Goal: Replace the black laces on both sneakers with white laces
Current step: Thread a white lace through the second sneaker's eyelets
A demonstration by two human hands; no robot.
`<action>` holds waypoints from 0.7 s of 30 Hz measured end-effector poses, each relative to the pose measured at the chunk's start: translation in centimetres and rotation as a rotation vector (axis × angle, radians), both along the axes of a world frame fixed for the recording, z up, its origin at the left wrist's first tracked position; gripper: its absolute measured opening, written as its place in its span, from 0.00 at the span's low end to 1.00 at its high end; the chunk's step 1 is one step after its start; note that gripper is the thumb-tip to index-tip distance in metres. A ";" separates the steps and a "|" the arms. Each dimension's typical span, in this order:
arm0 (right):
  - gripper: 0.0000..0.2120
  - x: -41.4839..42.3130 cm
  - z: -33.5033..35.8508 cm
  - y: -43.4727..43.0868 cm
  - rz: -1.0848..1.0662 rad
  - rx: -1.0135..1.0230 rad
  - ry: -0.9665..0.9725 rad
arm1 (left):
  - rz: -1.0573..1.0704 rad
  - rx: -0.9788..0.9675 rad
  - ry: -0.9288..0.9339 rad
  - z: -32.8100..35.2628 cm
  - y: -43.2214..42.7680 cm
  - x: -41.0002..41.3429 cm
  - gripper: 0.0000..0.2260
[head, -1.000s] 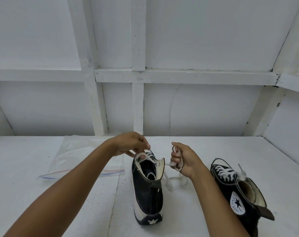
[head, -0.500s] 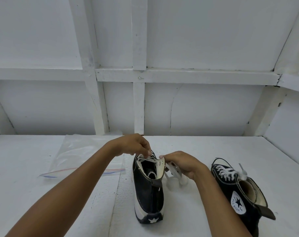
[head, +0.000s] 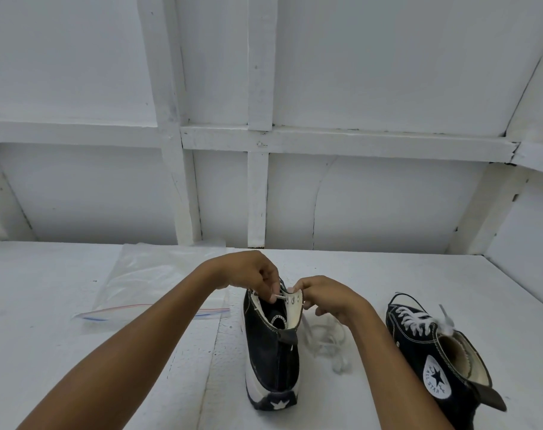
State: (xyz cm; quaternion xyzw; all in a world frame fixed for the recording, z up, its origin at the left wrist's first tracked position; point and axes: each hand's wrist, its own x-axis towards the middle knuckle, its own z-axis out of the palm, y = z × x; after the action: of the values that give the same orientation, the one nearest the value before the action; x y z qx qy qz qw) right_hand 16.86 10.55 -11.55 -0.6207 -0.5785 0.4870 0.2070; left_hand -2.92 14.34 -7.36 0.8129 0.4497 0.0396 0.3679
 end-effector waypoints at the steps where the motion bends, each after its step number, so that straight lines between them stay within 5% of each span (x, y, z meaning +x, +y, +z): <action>1: 0.06 -0.1 0.0 0.1 0.007 -0.006 -0.004 | 0.019 0.005 -0.022 0.0 0.1 0.0 0.03; 7: 0.07 -0.5 -0.4 0.3 0.050 -0.047 0.052 | 0.214 0.087 -0.120 -0.3 0.4 0.0 0.03; 14: 0.16 0.1 3.4 0.6 -0.091 0.190 0.211 | 0.250 0.031 -0.227 -0.6 0.5 0.8 0.08; 17: 0.17 0.1 5.8 0.6 -0.084 0.297 0.242 | 0.196 -0.081 -0.377 -0.5 0.4 1.7 0.12; 21: 0.18 0.4 8.2 0.5 -0.092 0.406 0.219 | 0.122 -0.347 -0.803 0.6 0.6 2.7 0.15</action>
State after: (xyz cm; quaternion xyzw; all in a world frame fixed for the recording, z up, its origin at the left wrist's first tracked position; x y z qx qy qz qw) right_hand 17.29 11.07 -3.30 -0.5353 -0.6099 0.4153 0.4112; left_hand -0.25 14.92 -6.76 0.6311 0.3185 0.2978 0.6415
